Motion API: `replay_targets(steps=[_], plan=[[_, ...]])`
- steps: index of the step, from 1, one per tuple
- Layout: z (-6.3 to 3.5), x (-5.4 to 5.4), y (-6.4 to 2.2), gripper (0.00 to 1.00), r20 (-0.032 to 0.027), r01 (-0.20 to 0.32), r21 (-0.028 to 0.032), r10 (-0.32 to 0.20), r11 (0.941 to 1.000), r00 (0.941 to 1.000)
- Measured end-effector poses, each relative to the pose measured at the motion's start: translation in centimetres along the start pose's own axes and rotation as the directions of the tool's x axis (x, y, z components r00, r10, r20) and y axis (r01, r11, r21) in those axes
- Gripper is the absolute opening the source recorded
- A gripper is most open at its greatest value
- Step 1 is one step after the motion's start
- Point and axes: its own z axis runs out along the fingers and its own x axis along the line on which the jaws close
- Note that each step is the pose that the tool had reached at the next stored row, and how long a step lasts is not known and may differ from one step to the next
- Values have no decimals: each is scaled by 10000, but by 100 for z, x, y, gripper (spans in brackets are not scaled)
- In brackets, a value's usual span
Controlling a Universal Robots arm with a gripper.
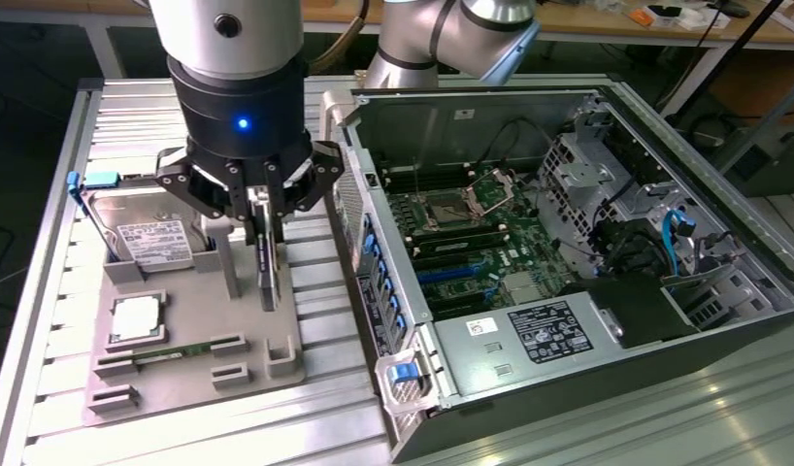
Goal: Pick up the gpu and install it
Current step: 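Pick up the gpu and move the gpu toward the slot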
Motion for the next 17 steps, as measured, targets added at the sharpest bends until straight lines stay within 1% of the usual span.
replay_targets(steps=[17], plan=[[-189, -5, 4, 27, 0, 0, 0, 0, 10000, 10000]])
